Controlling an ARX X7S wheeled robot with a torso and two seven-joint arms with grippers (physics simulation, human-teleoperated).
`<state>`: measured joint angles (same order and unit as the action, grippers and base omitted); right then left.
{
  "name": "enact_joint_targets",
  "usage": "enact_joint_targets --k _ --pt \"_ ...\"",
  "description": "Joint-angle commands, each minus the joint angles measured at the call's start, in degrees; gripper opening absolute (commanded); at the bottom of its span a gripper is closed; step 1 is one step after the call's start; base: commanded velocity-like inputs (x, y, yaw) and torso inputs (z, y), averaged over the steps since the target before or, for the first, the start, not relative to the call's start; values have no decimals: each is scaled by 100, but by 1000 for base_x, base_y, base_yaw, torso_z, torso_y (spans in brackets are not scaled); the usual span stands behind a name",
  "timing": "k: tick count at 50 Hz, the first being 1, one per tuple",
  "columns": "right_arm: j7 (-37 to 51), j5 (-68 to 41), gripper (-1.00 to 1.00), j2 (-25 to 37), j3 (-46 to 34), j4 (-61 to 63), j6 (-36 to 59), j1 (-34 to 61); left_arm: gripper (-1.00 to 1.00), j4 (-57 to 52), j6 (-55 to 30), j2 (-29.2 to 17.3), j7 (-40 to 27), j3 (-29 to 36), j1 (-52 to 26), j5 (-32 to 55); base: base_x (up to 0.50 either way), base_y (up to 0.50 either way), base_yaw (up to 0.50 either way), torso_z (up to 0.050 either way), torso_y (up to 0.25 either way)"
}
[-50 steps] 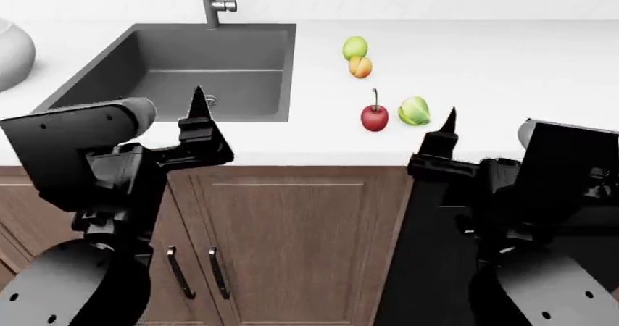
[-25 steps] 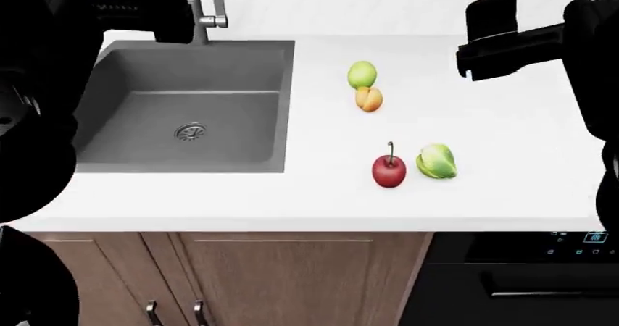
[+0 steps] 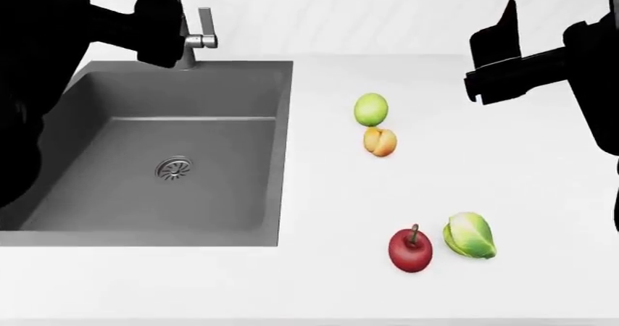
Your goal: There is a mixed pile of frozen fruits and vegetables on the counter. Locate all the frozen vegetables and place the items in a bowl on the counter. Take all the frozen fruits and defrost them in a running sink.
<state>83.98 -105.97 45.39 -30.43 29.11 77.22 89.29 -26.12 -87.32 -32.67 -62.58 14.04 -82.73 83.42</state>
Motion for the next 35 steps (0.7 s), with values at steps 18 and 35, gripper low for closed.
enact_joint_targets --k 18,35 --pt "144 -2856 100 227 -458 -1 -1463 364 100 47 367 -402 -145 508 -75 340 0 0 0 0 0" --pt "-277 -2031 100 -342 -504 -456 -1465 561 100 18 567 -465 -109 623 -43 411 0 0 0 0 0"
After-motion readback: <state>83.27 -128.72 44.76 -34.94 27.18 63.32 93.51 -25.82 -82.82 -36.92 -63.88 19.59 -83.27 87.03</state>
